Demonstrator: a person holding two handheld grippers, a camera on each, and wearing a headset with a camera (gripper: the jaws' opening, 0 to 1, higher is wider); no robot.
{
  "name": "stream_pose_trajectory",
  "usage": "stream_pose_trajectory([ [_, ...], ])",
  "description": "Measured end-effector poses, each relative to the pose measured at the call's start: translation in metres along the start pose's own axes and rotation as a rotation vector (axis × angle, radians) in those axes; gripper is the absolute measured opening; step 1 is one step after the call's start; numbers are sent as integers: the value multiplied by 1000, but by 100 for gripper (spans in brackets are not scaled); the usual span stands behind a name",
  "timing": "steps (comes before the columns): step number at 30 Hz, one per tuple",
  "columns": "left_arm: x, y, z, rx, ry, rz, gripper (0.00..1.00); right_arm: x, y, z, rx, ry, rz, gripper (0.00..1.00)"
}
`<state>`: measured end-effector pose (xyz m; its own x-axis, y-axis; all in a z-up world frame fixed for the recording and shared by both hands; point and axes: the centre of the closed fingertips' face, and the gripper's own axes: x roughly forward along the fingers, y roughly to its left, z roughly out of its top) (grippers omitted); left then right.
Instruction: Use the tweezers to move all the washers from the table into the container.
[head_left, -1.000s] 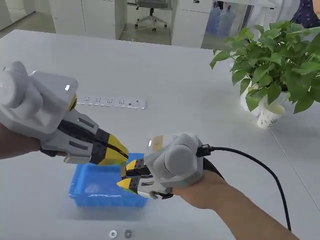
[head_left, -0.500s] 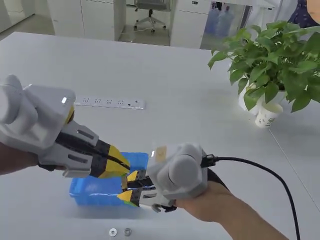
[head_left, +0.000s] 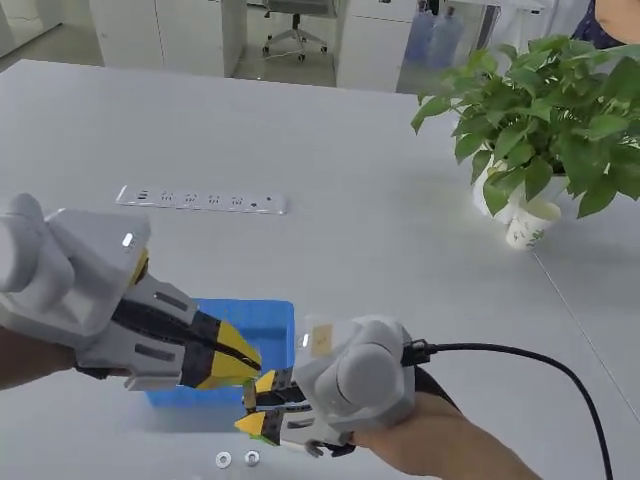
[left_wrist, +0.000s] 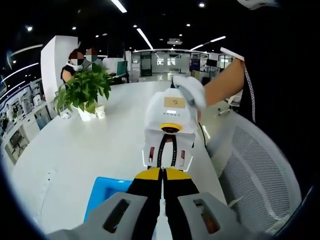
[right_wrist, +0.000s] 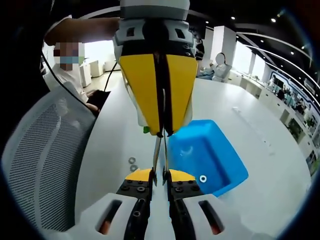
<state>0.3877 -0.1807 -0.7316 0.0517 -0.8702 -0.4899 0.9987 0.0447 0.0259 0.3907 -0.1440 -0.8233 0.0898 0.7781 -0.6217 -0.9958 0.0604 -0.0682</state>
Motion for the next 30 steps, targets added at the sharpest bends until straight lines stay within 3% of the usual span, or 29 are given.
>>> stream_pose_trajectory([
  [19,9,-12,-19,-19,25,-6,3,12,13,-18,12,20,17,12],
  [30,14,-12,-27,-34,27,-11,3,18,16,-25,12,33,27,12],
])
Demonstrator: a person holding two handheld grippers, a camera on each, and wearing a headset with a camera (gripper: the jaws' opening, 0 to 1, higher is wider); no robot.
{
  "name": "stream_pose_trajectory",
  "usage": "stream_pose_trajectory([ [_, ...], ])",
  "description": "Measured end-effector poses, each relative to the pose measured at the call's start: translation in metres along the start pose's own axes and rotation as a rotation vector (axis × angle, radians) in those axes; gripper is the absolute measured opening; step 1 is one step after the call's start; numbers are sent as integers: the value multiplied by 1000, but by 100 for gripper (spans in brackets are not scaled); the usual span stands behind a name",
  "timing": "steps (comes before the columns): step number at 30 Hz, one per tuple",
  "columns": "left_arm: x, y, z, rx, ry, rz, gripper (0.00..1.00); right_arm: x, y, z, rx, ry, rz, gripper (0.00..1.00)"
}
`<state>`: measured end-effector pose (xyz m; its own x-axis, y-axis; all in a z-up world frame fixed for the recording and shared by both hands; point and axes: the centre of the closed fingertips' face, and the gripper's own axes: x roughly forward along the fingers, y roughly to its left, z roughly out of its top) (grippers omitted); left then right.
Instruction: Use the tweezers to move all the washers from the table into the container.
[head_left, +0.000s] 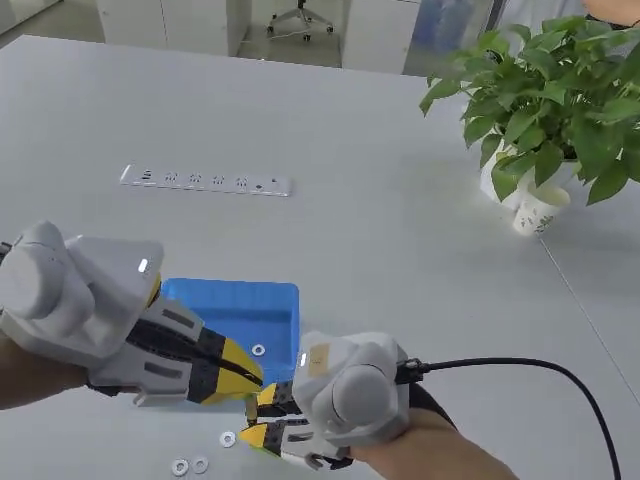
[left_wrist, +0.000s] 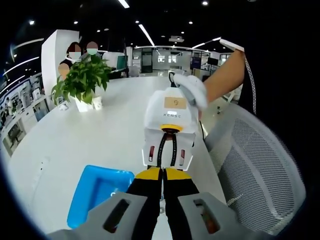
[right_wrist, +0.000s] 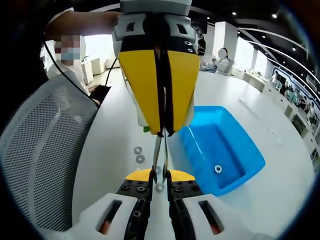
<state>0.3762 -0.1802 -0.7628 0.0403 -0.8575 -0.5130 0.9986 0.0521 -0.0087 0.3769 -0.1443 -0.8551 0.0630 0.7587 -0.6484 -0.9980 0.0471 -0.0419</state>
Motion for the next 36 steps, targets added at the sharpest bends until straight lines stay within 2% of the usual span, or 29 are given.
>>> stream_pose_trajectory([
  [17,9,-2,-9,-9,14,-21,3,6,3,-10,27,-2,9,12],
  [36,14,-1,-16,-17,15,-26,3,10,3,-13,44,-12,11,13],
])
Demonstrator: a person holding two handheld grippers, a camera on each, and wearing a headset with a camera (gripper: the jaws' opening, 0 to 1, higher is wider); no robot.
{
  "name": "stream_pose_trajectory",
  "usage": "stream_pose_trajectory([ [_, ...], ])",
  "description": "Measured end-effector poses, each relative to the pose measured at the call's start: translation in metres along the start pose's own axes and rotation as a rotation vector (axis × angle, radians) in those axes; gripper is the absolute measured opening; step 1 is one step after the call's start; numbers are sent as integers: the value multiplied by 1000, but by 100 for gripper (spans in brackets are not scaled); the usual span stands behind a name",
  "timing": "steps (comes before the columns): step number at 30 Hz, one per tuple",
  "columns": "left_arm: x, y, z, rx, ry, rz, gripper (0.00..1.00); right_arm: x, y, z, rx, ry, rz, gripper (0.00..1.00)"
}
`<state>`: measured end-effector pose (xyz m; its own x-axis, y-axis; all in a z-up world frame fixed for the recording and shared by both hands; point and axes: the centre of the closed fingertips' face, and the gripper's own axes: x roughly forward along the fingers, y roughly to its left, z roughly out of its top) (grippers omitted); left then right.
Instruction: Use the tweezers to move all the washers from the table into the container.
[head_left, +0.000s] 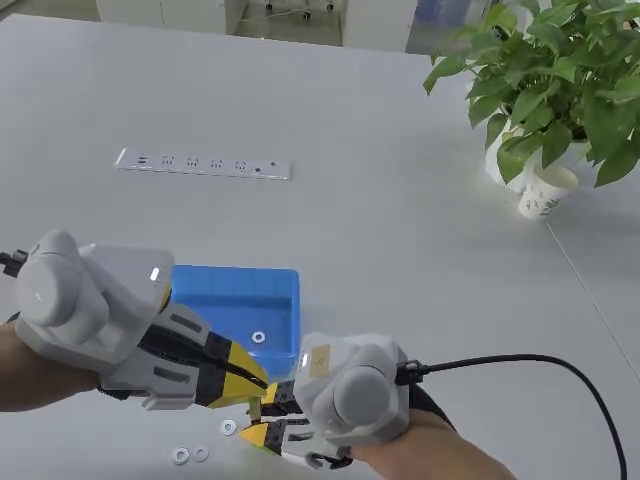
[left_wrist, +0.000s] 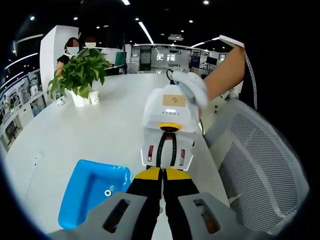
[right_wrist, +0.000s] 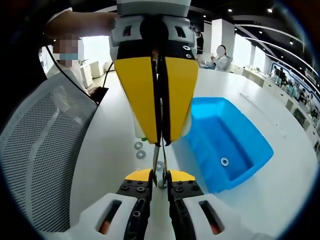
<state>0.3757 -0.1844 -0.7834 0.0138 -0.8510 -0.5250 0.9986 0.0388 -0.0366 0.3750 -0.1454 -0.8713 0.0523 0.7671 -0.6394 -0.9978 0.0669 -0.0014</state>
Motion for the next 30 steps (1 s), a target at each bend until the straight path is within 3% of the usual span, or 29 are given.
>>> stream_pose_trajectory([
  [30,0,1,0,-15,-1,3,3,1,-1,-2,44,-10,13,10],
])
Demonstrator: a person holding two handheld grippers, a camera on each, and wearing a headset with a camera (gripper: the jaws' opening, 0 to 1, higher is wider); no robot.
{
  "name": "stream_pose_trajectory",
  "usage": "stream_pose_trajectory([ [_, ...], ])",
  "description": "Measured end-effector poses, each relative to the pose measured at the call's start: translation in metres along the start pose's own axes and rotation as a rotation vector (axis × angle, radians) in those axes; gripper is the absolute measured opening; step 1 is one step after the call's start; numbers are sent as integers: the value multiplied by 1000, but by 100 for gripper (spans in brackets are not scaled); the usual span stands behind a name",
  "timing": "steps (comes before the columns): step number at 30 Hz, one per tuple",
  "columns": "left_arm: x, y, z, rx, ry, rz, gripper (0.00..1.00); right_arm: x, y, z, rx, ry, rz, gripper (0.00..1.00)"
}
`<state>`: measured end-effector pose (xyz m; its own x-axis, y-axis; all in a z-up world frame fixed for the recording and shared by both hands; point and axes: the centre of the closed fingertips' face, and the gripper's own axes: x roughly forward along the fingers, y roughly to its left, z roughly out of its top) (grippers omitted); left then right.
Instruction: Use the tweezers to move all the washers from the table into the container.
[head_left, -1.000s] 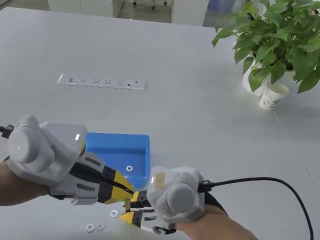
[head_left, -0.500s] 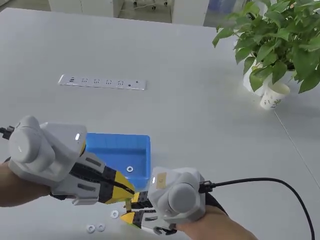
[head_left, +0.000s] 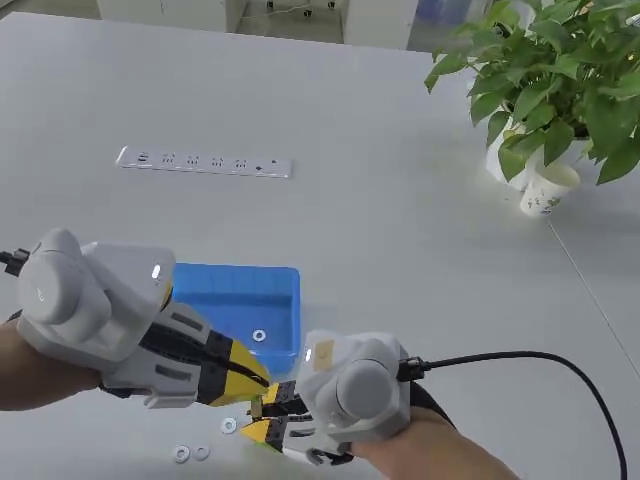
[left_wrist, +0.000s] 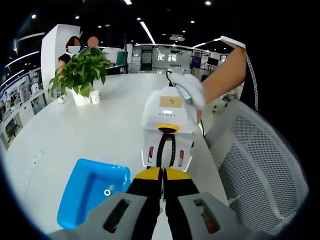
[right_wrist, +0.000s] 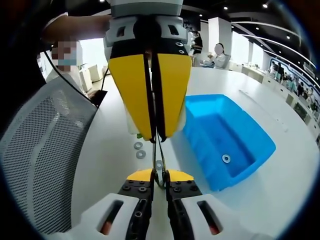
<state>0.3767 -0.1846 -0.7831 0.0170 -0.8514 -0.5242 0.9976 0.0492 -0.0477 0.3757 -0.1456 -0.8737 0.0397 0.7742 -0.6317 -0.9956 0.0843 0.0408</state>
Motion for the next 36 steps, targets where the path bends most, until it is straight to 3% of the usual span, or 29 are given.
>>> stream_pose_trajectory([
  [36,-3,-3,0,3,15,-3,3,-1,5,1,-12,9,2,9],
])
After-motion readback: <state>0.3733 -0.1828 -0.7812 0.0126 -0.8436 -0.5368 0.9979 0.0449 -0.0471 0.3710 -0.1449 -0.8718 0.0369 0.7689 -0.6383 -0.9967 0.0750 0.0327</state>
